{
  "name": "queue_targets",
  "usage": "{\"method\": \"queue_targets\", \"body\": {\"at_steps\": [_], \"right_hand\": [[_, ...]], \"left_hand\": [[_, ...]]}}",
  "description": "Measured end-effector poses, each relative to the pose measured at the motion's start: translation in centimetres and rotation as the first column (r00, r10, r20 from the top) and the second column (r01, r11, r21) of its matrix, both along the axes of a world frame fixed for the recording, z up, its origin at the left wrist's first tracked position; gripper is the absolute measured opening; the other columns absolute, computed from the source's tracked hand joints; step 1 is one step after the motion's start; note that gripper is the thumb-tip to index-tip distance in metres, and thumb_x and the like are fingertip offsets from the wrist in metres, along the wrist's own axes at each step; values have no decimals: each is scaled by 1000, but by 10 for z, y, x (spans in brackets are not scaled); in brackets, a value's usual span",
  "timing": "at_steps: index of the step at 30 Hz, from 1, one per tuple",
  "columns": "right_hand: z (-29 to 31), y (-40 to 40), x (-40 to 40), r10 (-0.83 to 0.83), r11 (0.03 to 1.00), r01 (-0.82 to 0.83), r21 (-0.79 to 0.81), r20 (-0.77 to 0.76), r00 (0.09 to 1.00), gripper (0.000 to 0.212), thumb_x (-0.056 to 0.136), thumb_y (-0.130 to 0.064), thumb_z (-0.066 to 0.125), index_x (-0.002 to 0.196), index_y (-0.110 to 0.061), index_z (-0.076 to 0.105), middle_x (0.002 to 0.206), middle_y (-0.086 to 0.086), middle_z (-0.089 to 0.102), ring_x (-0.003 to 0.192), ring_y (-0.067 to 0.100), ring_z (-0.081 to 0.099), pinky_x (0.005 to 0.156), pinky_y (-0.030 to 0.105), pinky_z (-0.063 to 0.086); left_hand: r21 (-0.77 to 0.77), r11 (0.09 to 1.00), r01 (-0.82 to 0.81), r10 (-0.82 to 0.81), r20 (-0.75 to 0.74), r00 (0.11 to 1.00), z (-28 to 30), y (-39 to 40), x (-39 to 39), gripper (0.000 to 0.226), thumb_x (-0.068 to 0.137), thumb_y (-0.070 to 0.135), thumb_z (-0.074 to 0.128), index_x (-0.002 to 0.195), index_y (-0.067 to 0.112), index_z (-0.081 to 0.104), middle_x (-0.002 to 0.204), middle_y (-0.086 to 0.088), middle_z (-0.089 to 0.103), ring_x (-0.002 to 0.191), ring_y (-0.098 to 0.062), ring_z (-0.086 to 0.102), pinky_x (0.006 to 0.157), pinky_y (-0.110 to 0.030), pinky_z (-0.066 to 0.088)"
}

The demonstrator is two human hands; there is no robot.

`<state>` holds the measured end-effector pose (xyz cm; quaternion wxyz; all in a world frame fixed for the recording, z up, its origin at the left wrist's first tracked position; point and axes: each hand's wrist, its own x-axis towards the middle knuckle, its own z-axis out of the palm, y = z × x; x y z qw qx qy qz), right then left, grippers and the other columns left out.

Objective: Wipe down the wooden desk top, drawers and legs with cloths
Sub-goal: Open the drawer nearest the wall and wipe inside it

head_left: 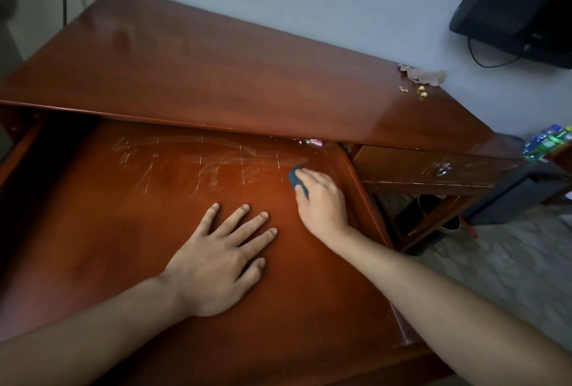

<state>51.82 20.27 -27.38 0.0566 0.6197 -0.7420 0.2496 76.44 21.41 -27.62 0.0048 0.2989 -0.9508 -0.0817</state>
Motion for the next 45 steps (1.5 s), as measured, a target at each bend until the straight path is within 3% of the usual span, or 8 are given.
{"method": "queue_targets", "body": {"at_steps": [5,11,17,27,31,36,40,45], "right_hand": [[6,59,2,287,954,-278,115,-78,955,39,96,-11,67,135,-9,66,135,7,66,128,19,60,109,33,48],[11,-19,-24,-21,996,37,86,-177,984,31,98,-9,59,128,-8,68,123,7,70,112,28,67,92,38,55],[11,-72,-33,-85,993,89,71,-57,995,36,101,-16,59,136,-15,66,134,4,67,124,25,62,104,32,47],[5,40,-13,525,848,-520,100,-36,850,36,98,-11,65,134,-8,66,136,7,66,131,17,58,115,29,41],[2,-19,-27,264,963,-258,72,-93,960,34,98,-11,61,130,-5,69,131,12,68,123,26,64,108,40,49],[9,-76,-19,96,993,-96,66,0,995,35,101,-14,58,135,-9,66,136,6,66,128,22,60,111,31,44],[11,-57,-1,232,969,-236,73,65,971,35,97,-11,63,132,-12,69,137,5,66,128,18,60,111,17,37],[4,24,14,528,844,-533,58,78,845,41,93,-1,67,133,-10,67,136,5,66,131,13,58,115,24,40]], "left_hand": [[-7,999,31,-30,45,999,0,0,-2,56,104,65,3,155,54,-16,165,12,-30,148,-20,-39,118,-56,-26],[-7,1000,23,-22,137,990,5,4,-6,57,102,68,-4,150,53,-30,160,12,-41,145,-19,-45,119,-58,-25],[3,1000,14,-14,137,990,6,3,-6,58,101,69,-4,150,54,-29,161,13,-40,145,-17,-45,119,-57,-25],[22,1000,9,-13,160,987,8,5,-7,60,101,68,-3,152,51,-29,162,11,-38,146,-20,-43,119,-57,-25],[13,1000,12,-14,152,988,8,5,-5,59,101,68,-3,152,51,-27,162,11,-37,147,-19,-42,118,-57,-26],[26,1000,7,-11,153,988,8,5,-6,60,101,68,-3,153,51,-27,162,12,-37,147,-19,-42,119,-57,-26],[40,999,8,-13,137,990,8,4,-4,61,100,69,-2,153,52,-25,163,13,-36,147,-18,-41,119,-56,-26],[50,999,18,-23,121,992,9,5,-3,62,101,68,-2,155,49,-25,163,15,-34,147,-19,-41,118,-57,-26]]}}
